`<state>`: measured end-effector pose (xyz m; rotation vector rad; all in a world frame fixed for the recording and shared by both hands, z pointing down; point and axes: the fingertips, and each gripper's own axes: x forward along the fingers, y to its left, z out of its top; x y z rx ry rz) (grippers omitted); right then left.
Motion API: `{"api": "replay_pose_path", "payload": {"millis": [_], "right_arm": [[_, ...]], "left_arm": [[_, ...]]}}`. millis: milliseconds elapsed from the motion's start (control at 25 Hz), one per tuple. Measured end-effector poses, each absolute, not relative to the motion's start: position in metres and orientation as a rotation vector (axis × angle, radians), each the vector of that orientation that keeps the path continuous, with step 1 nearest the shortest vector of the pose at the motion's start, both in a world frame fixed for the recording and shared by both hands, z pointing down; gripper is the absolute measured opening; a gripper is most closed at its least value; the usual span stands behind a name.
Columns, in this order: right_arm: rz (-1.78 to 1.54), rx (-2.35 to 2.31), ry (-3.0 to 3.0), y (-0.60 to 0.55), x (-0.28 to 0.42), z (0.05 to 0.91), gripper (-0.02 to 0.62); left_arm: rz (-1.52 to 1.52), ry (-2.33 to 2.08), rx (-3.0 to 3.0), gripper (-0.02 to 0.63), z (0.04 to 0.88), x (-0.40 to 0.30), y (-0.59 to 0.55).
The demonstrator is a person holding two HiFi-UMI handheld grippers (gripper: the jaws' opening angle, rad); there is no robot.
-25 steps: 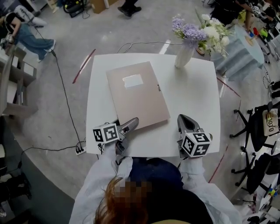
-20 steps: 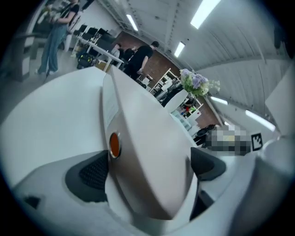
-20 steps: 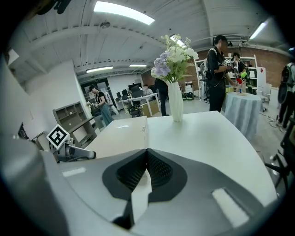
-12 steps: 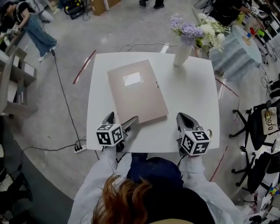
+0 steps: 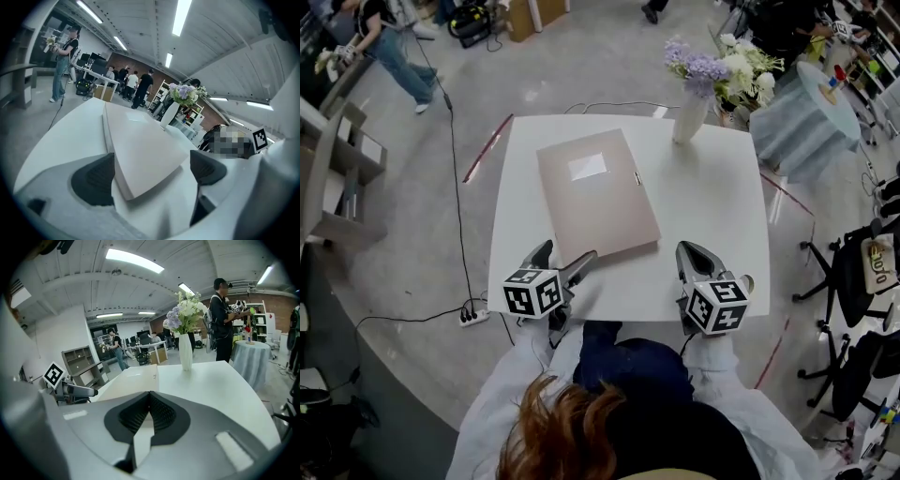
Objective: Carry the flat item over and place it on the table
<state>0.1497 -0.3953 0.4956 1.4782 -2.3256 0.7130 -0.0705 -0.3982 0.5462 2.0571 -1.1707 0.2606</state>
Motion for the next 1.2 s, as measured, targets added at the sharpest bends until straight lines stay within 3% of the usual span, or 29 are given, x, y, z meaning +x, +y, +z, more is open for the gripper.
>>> {"api": "replay_pose_path", "payload": {"millis": [320, 680, 880, 1200], "right_arm": [[0.688, 1.447, -2.381, -0.369, 0.148, 0.487, 0.008], [0.655, 1.415, -2.458, -0.344, 0.140, 0.473, 0.008], [0.602, 1.409, -2.503, -0.323, 0.144, 0.468, 0.008], [0.538, 1.386, -2.572, -0.282, 0.141, 0.467, 0.008]], "left_arm": [[0.231, -1.184, 2.124, 0.367, 0.525, -0.055, -0.364], [0.193, -1.168, 2.327, 0.102, 0.486, -0.026, -0.320], [0.178, -1.206, 2.362, 0.011, 0.483, -0.024, -0.304], [0.170, -1.263, 2.460, -0.002, 0.474, -0.030, -0.271]]}}
